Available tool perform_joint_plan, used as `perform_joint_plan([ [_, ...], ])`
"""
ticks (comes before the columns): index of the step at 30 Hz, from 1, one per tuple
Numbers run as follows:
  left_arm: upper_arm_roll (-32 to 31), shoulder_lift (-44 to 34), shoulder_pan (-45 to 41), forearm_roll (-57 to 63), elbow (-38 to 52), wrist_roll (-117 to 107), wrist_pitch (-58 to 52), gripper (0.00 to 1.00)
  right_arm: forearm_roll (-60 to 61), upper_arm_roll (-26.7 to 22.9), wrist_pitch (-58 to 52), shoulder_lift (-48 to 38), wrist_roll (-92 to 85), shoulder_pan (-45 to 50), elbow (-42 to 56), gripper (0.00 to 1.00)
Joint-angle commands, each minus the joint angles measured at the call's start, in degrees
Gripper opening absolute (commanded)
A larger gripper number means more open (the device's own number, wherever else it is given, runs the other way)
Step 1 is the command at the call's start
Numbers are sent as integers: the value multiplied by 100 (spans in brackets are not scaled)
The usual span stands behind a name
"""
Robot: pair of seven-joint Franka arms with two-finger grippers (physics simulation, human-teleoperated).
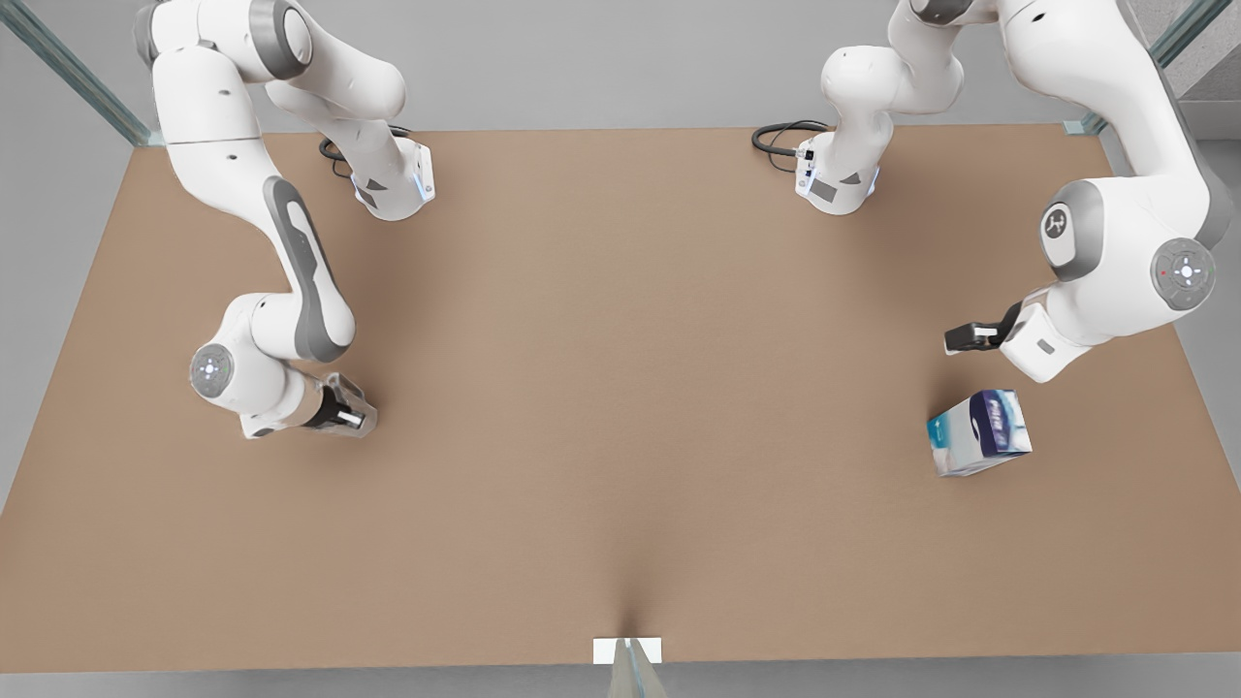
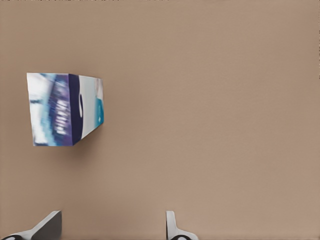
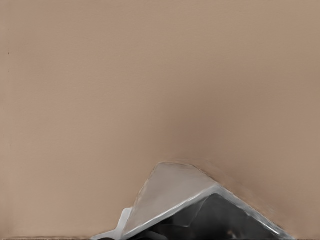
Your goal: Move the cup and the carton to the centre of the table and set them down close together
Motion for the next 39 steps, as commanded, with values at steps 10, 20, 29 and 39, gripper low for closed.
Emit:
perform_joint_plan([
  [10,132,0,22,151,0,-58,9,100,-797,329,-1189,1681,4310,1923,3479,21],
  [20,291,17,233,282,44,30,246,100,-648,-85,-882,4186,5136,3373,6872,21],
  [29,343,35,277,300,44,12,255,100,-656,205,-1304,4476,3326,3488,7030,21],
  [39,352,26,383,247,149,21,255,100,-674,-305,-1023,4739,1638,3198,7030,21],
])
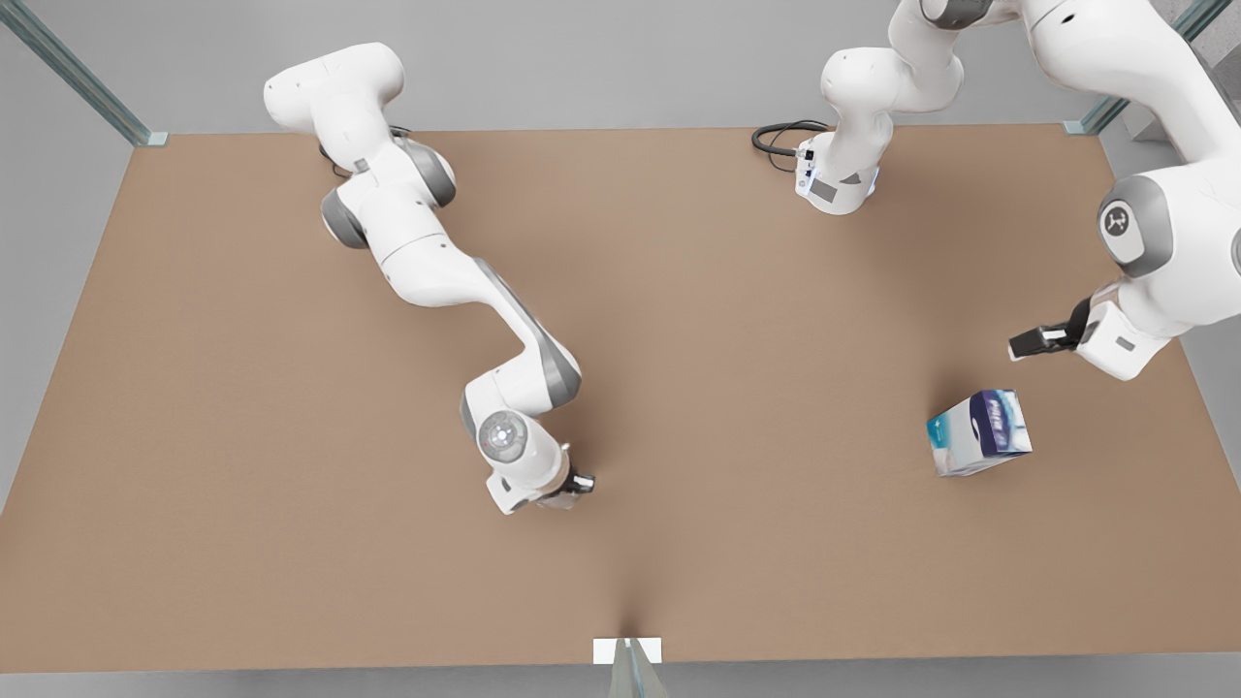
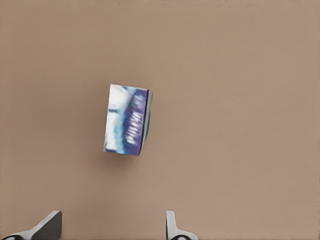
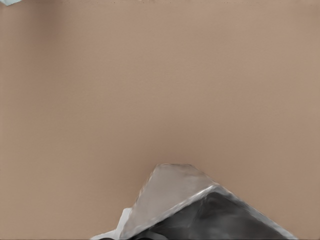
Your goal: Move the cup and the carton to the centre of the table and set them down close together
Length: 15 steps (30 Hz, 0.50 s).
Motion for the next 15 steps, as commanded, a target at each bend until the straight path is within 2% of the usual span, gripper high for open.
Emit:
perform_joint_plan([
  [1,-8,1,6,-47,1,1,0,100,-23,10,82,28,7,10,0,21],
  [8,-9,-78,14,-38,88,-17,-9,100,-6,212,1058,177,34,185,0,21],
  [15,-9,-87,14,6,88,-26,-26,100,-14,195,1234,239,25,414,0,21],
])
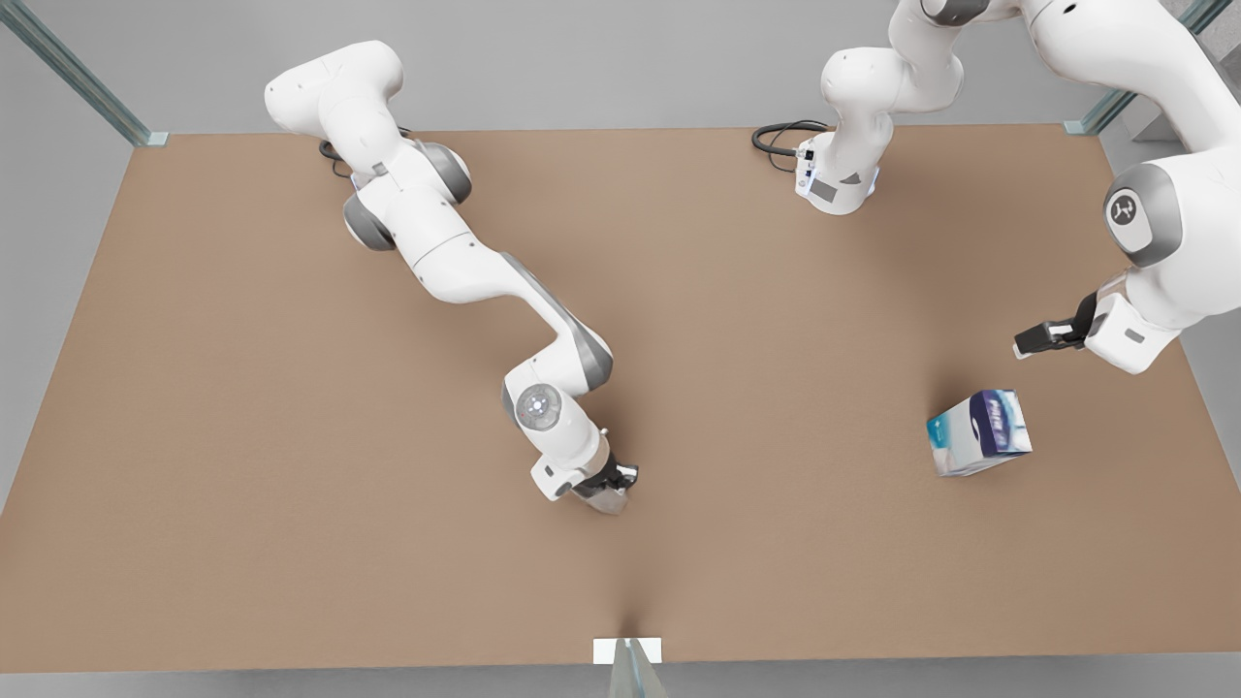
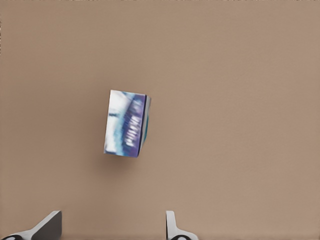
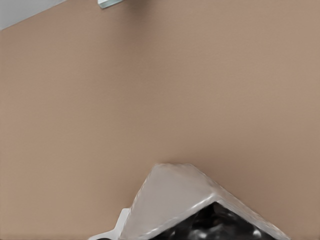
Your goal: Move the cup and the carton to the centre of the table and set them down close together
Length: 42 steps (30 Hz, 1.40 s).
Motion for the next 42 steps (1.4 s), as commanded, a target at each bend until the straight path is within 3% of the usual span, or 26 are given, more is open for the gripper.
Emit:
perform_joint_plan([
  [1,3,0,0,18,0,0,8,100,9,0,0,-2,-6,0,0,21],
  [2,3,-9,0,18,0,0,-1,100,9,0,-9,-2,-15,0,0,29],
  [3,-6,-18,0,26,0,-9,8,100,9,0,0,-11,-6,0,9,95],
  [4,-6,-18,0,26,-9,-17,-1,100,9,0,9,-11,-15,-9,9,100],
  [27,-15,-220,0,26,-88,9,-36,100,202,185,642,-37,38,-26,650,100],
  [31,-147,140,263,422,-263,-976,623,100,580,159,-606,-1363,47,-334,-61,100],
  [33,-164,421,307,439,-193,-493,1115,100,518,141,-1547,-2470,-50,-791,-1370,100],
  [34,-164,588,307,378,-184,-501,1115,100,325,159,-1556,-3332,-427,-1133,-2626,100],
  [36,-208,905,307,395,-184,114,1089,100,-132,176,-2487,-4088,-744,-1652,-3181,100],
  [38,-199,1054,307,395,-184,571,1107,100,-483,132,-2890,-5240,-1139,-2329,-4403,100],
  [40,-199,1177,307,378,-184,642,1124,100,-492,-377,-3647,-5881,-2387,-2768,-4438,100],
  [42,-199,1344,307,246,-184,650,1326,100,-484,-430,-3955,-6795,-3231,-3427,-4948,100],
])
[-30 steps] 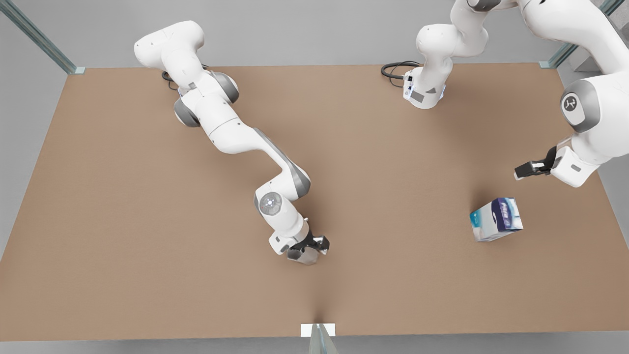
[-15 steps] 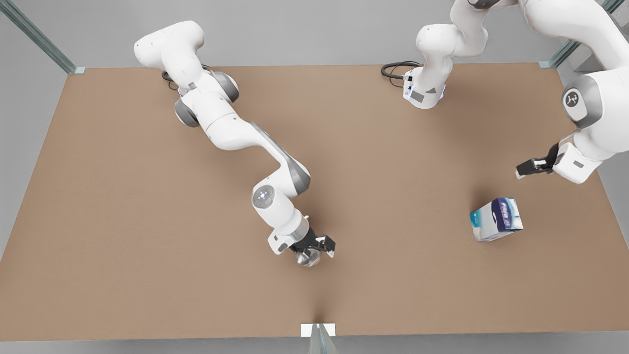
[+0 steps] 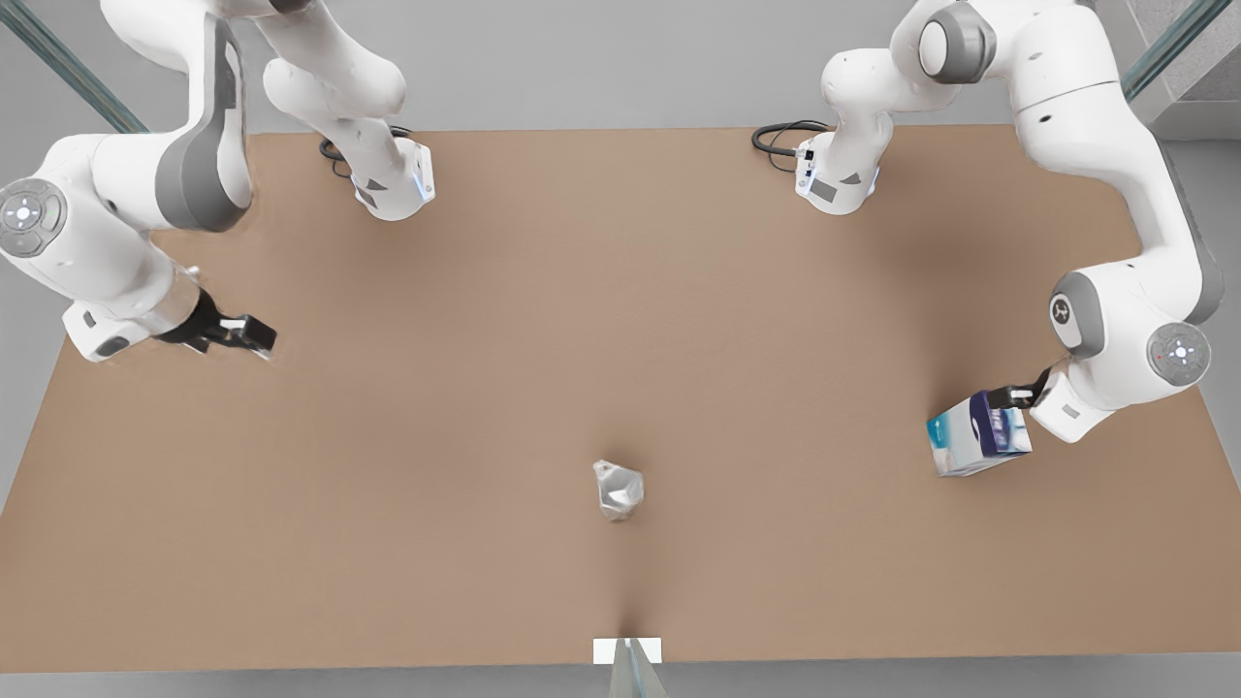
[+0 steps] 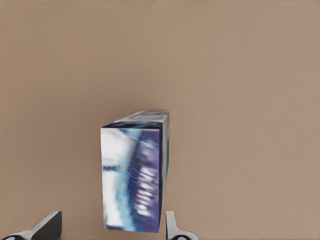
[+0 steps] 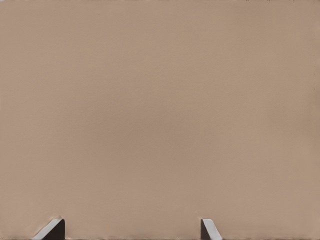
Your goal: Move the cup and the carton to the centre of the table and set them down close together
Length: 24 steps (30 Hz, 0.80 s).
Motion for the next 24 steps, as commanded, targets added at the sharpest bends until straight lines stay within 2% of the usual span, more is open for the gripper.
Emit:
perform_joint_plan([
  [1,0,35,0,-90,0,-3,1,100,-9,8,-133,-95,-121,9,-12,100],
  [2,0,88,0,-108,0,-3,19,100,-9,52,-326,-166,-218,-299,23,100],
  [4,0,176,0,-248,0,-47,203,100,0,-97,-705,-201,-227,-273,146,100],
  [16,0,668,35,-266,0,-12,661,100,202,-141,-406,-69,-209,-282,164,100],
  [17,0,668,35,-257,18,-3,661,77,202,-141,-406,-60,-201,-282,164,100],
  [18,0,668,35,-248,18,-3,661,47,202,-141,-415,-60,-201,-282,164,100],
  [20,0,738,35,-257,18,-12,661,46,202,-141,-415,-69,-201,-290,164,100],
  [21,0,747,44,-257,18,-12,661,42,202,-141,-415,-60,-201,-299,164,100],
  [24,-8,607,35,-257,18,-336,564,43,202,-141,-406,-43,-201,-299,164,100],
])
